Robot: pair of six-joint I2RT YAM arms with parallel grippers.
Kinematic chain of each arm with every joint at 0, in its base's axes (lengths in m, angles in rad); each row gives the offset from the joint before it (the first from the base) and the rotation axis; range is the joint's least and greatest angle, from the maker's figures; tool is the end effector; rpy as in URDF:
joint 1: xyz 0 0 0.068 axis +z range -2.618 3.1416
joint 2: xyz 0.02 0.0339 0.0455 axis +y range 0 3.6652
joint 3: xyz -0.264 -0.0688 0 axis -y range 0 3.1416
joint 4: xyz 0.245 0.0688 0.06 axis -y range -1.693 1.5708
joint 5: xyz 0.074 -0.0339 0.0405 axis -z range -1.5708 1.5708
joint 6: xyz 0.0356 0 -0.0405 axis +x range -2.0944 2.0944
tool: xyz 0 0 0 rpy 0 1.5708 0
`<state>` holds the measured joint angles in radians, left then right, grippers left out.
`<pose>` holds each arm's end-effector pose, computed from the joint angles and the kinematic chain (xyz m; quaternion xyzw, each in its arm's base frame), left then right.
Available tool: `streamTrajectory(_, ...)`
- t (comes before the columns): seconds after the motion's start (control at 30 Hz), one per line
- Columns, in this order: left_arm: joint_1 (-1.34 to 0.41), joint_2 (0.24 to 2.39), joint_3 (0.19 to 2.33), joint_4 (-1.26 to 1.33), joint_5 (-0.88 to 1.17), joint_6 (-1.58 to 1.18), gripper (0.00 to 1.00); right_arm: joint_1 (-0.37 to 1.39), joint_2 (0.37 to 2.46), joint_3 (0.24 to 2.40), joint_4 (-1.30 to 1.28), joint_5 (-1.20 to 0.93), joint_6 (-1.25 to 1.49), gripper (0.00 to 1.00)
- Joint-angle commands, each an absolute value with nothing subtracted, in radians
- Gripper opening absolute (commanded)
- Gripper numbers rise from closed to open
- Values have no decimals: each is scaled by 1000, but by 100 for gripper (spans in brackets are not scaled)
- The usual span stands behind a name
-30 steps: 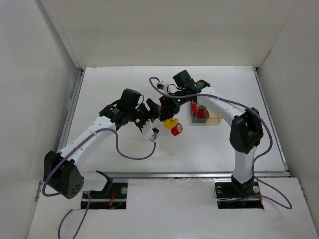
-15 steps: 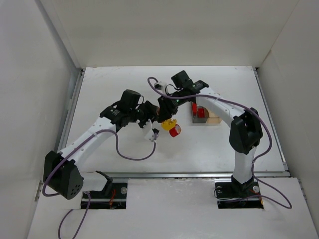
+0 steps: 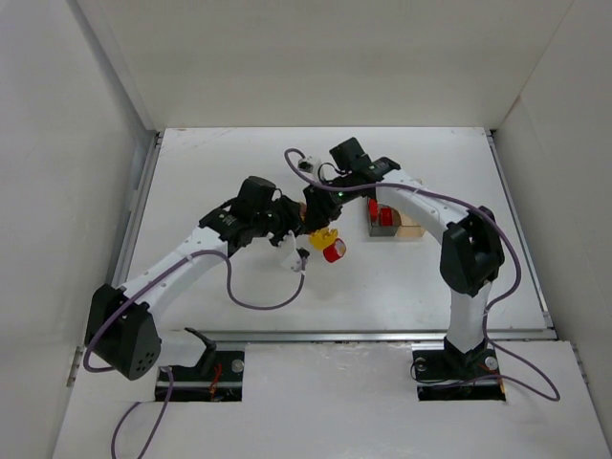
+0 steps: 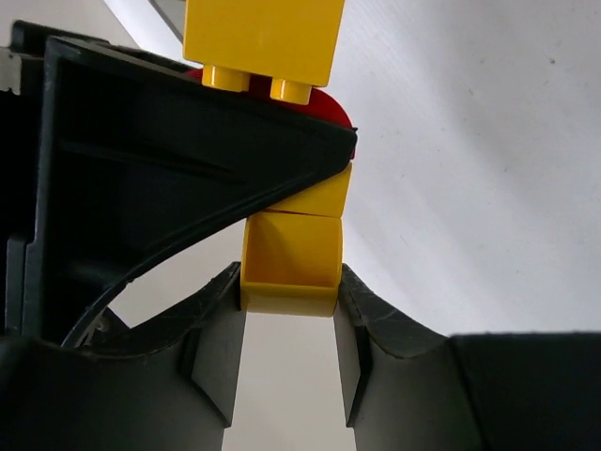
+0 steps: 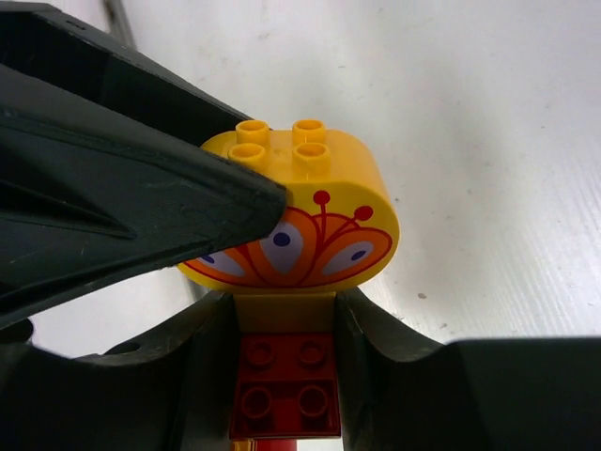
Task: Sort the legos into containers by color
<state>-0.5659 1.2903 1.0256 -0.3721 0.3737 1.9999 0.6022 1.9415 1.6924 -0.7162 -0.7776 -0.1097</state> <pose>0.2338 -0.1639 0.2973 0.8650 0.1689 0.1657 0.4425 0.3356 0.2610 0.2756 -0.4137 0.7885 0.4182 0.1794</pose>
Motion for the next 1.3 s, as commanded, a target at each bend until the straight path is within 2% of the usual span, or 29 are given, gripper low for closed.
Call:
streamTrajectory(0.0,-545,1334,1008,-195,232,2043,0,612,1919,1628,-681,-765,-74,0)
streamTrajectory(0.17,-482,1381,1042,-126,190,1974,0,551,1888,1500,-603,-729,-2,0)
streamTrajectory(0.3,-460,1401,1042,-56,181,1916,0,541,1898,1500,-591,-640,38,0)
streamTrajectory(0.43,-460,1410,1126,-121,248,1694,0,541,1972,1565,-554,-505,158,0)
streamTrajectory(0.53,-440,1445,1282,-266,381,1383,0,541,2008,1600,-545,-367,215,10)
streamTrajectory(0.57,-424,1466,1322,-312,503,1311,0,541,2022,1612,-534,-339,244,10)
streamTrajectory(0.67,-330,1496,1402,-445,732,1087,0,541,2031,1612,-514,-256,262,37)
streamTrajectory(0.73,-321,1496,1391,-483,800,1033,0,541,2031,1612,-514,-246,262,47)
streamTrajectory(0.9,-311,1496,1348,-541,917,935,0,541,2020,1582,-474,-270,241,63)
streamTrajectory(0.97,-301,1496,1338,-541,960,901,0,541,1990,1562,-447,-307,230,73)
streamTrajectory(1.07,-290,1506,1347,-541,1025,821,0,541,1901,1497,-355,-354,193,79)
streamTrajectory(1.27,-258,1564,1402,-492,1165,643,0,532,1642,1321,-178,-455,5,80)
